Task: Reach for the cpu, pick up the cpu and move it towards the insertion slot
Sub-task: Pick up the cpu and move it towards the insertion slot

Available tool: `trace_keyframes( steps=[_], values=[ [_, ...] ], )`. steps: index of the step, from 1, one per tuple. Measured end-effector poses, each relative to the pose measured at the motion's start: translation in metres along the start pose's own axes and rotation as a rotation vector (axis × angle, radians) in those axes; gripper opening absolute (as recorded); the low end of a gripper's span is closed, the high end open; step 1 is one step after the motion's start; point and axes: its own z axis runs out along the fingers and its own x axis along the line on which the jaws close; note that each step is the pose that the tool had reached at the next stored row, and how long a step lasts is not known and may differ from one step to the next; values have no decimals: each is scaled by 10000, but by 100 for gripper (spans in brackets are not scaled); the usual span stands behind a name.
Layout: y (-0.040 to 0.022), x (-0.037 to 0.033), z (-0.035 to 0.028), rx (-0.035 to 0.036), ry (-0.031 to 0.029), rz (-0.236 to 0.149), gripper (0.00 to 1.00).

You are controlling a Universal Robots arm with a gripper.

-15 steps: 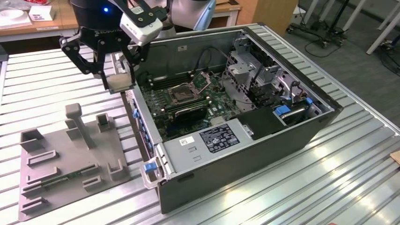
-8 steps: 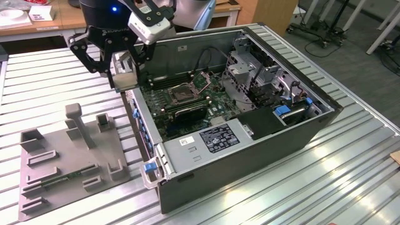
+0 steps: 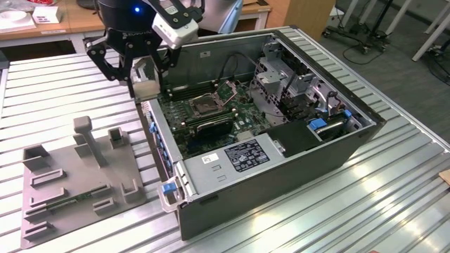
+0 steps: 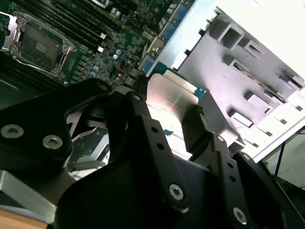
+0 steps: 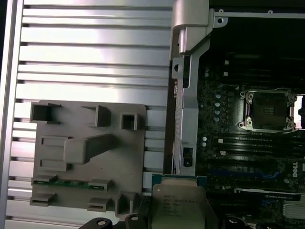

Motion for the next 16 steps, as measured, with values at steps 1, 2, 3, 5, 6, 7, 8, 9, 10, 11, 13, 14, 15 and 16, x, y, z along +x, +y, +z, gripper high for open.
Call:
trace_keyframes(
  steps=[1,2,3,5,6,7,8,9,10,11,13,14,15,16],
  values=[
    [-1,-12,0,0,0,0,54],
    [-1,-23,0,1,1,0,54],
    [-2,-35,0,1,1,0,54],
    [-3,-58,0,0,1,-1,54],
    [-4,-69,1,0,1,0,54],
    [-4,-79,1,1,1,0,54],
    [-5,-89,1,0,1,0,54],
    [-5,-99,1,1,1,0,54],
    [-6,-109,1,1,1,0,54],
    [-6,-119,1,0,0,0,54],
    [-7,-141,1,1,1,1,54],
    [-8,-150,1,0,1,0,54],
    [-8,-157,1,0,1,0,54],
    [-9,-159,2,0,0,0,54]
  ],
)
